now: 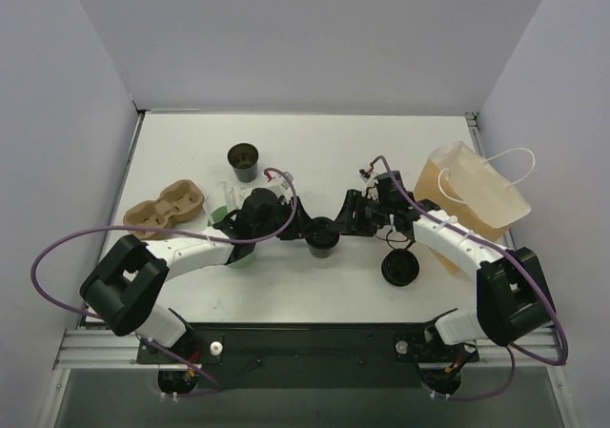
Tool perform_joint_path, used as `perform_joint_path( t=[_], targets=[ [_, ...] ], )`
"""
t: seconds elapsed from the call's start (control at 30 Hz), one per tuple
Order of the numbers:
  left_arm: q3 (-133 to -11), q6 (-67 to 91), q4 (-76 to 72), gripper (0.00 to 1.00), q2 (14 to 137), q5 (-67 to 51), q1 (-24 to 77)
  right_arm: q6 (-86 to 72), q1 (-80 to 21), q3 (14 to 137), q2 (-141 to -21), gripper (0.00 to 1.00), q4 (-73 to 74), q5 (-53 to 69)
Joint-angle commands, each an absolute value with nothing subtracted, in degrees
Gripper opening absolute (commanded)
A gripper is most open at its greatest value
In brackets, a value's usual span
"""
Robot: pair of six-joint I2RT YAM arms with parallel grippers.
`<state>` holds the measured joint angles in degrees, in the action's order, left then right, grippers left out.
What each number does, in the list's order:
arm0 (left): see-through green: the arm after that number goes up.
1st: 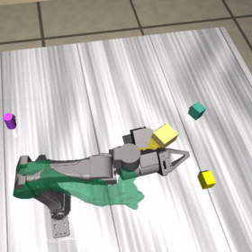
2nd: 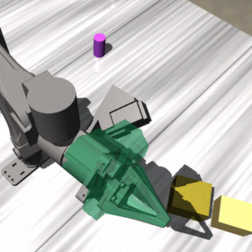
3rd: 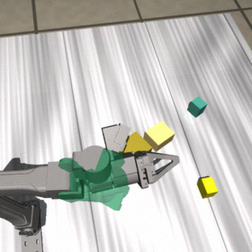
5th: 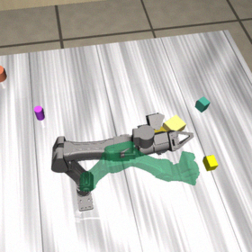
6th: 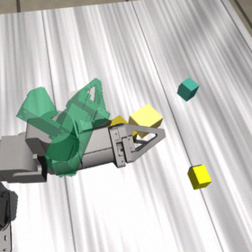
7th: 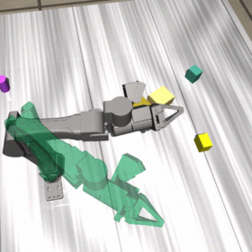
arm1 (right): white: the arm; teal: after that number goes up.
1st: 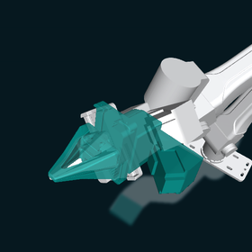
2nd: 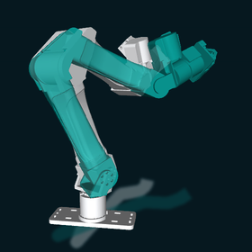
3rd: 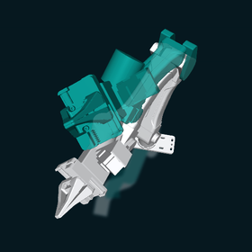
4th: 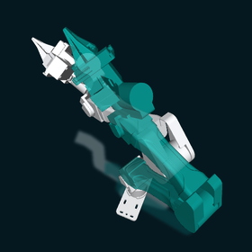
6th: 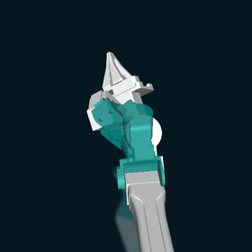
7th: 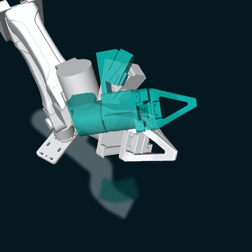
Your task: Pack the takeout coffee
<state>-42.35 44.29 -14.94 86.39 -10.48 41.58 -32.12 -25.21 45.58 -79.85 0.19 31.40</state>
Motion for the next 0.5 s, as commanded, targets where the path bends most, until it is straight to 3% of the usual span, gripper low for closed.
perform_joint_path(
  t=[0.0, 0.47],
  targets=[
    [-38.9, 44.0, -10.5, 0.42, 89.8, -7.8, 42.1, -32.7, -24.8, 43.9, -79.9, 0.41, -1.4, 33.4],
    [-35.4, 44.6, -12.3, 0.40, 90.7, -6.9, 43.2, -35.1, -23.3, 36.1, -81.8, 0.37, -11.3, 36.6]
  ],
)
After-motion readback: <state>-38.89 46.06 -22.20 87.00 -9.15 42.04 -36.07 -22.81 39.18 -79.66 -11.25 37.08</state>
